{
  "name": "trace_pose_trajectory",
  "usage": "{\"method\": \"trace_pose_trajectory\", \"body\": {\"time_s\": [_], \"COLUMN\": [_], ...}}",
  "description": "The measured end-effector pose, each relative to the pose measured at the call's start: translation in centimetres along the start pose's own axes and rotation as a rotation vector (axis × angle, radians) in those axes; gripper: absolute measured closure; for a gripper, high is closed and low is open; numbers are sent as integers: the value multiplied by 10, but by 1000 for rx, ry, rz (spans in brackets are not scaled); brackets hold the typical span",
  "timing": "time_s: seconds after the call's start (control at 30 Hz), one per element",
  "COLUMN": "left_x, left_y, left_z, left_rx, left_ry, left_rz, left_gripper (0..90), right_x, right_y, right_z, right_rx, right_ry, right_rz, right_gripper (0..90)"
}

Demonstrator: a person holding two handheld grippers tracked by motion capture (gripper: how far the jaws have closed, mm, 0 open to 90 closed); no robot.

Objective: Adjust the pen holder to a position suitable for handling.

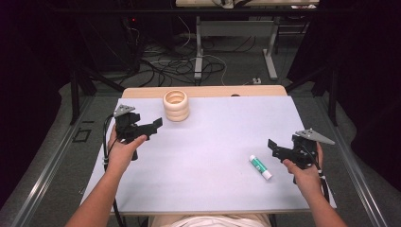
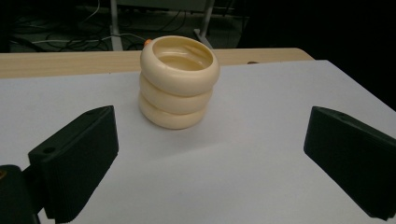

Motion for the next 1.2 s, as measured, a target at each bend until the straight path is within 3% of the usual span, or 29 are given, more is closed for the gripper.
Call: {"method": "trace_pose_trajectory", "body": {"time_s": [0.23,0.53,0.57,0.77,1.07,1.13,1.2], "left_x": [-6,-12,-14,-17,-20,-21,-20], "left_y": [18,36,41,50,62,64,65], "left_z": [10,20,23,30,46,51,55], "left_rx": [7,18,18,17,39,35,36], "left_ry": [-12,3,3,6,42,52,59], "left_rz": [-49,-87,-109,-120,-94,-106,-111], "left_gripper": [45,94,108,157,190,197,213], "right_x": [1,2,3,3,5,5,5], "right_y": [0,-2,-2,-2,-2,-2,-3], "right_z": [-2,0,0,0,1,2,1], "right_rx": [7,19,22,23,14,0,20], "right_ry": [-17,-20,-22,-21,-9,-12,-9], "right_rz": [-39,-32,-30,-40,-35,-42,-46], "right_gripper": [8,0,0,0,0,0,0]}}
Point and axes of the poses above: each handheld gripper's, and its own axes: z roughly forward along the jaws, y roughly out of its top, x roughly to its left, the point moved 4 cm from there along z, roughly forward along the jaws, and after that the axes turned 10 degrees about y, right-handed, at the moved point
